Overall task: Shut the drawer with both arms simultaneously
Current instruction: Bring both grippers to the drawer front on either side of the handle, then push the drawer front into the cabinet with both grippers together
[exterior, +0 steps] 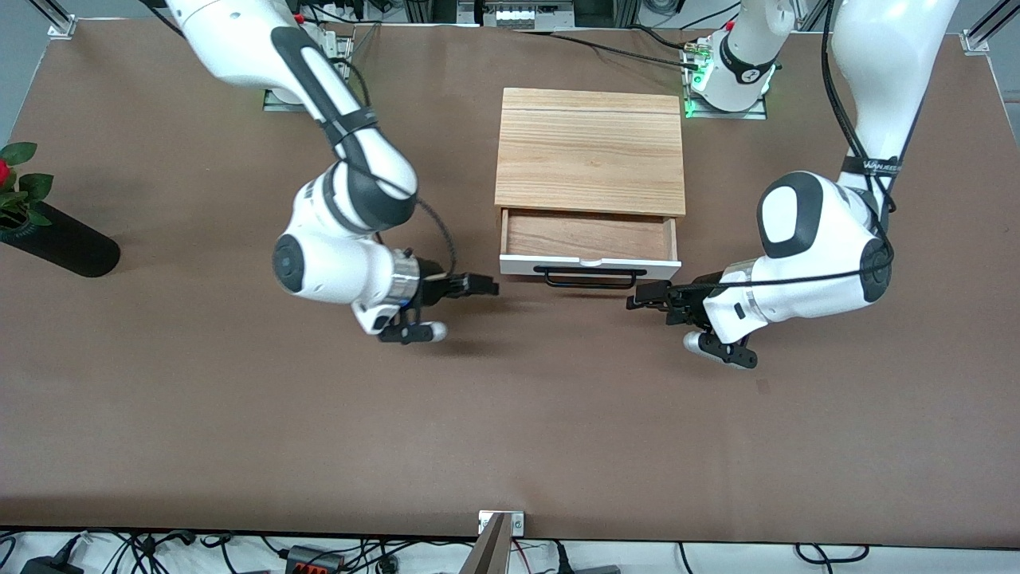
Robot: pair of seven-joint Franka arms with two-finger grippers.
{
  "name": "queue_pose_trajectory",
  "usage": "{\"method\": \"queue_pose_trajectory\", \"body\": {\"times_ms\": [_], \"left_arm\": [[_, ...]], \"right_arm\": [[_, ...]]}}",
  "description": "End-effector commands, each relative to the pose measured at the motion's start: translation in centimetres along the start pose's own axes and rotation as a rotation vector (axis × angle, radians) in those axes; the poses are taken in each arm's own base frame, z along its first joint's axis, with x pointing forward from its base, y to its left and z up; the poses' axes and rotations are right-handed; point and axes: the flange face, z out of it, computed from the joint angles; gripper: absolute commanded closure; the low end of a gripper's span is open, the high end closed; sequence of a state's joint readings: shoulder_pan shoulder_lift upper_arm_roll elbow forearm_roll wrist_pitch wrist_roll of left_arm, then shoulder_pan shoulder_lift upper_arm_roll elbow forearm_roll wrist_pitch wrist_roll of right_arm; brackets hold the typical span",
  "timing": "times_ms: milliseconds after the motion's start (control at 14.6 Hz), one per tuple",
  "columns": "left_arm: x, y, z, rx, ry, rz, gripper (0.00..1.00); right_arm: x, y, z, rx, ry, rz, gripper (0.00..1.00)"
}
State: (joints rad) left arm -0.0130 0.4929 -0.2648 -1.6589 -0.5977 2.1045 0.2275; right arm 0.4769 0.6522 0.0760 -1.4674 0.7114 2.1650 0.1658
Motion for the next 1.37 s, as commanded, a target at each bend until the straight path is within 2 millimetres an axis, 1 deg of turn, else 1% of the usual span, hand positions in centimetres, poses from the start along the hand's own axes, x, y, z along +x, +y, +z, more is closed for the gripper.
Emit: {"method": "queue_pose_trajectory", "body": {"times_ms": [0, 68, 137, 274, 342, 615, 821, 957, 1094, 1299], "left_arm": [[-1.4, -1.1, 1.1, -0.081, -0.003, -0.018, 0.00], [-2.0, -1.6, 1.9, -0.101, -0.018, -0.042, 0.00], [-2.6, -1.9, 2.6, -0.103, -0.032, -0.049, 0.00], [-2.9, -2.0, 2.9, -0.108, -0.048, -0.054, 0.00], [-3.4, -2.5, 3.6, -0.107, -0.063, -0.066, 0.00], [-4.4, -2.7, 4.3, -0.125, -0.123, -0.087, 0.00], [-5.3, -3.2, 5.0, -0.132, -0.168, -0.142, 0.00], [-5.9, -3.1, 5.4, -0.142, -0.211, -0.157, 0.00], [-6.4, -3.7, 5.4, -0.150, -0.235, -0.174, 0.00], [-7.4, -3.9, 5.8, -0.167, -0.307, -0.217, 0.00]], "right_arm": [[0.1, 0.1, 2.6, 0.026, -0.018, 0.033, 0.00], [-0.1, -0.2, 3.0, 0.047, -0.023, 0.045, 0.00], [-0.1, 0.0, 3.4, 0.053, -0.027, 0.049, 0.00], [-0.1, 0.3, 4.1, 0.049, -0.037, 0.054, 0.00], [-0.4, 0.1, 4.6, 0.046, -0.044, 0.049, 0.00], [-1.2, -0.6, 5.4, 0.043, -0.066, 0.037, 0.00], [-2.0, -0.7, 6.1, 0.033, -0.111, 0.032, 0.00], [-2.7, -0.6, 6.5, 0.024, -0.178, 0.028, 0.00], [-3.1, -0.2, 6.6, 0.019, -0.223, 0.030, 0.00], [-3.8, -0.2, 7.0, 0.010, -0.275, 0.027, 0.00]]}}
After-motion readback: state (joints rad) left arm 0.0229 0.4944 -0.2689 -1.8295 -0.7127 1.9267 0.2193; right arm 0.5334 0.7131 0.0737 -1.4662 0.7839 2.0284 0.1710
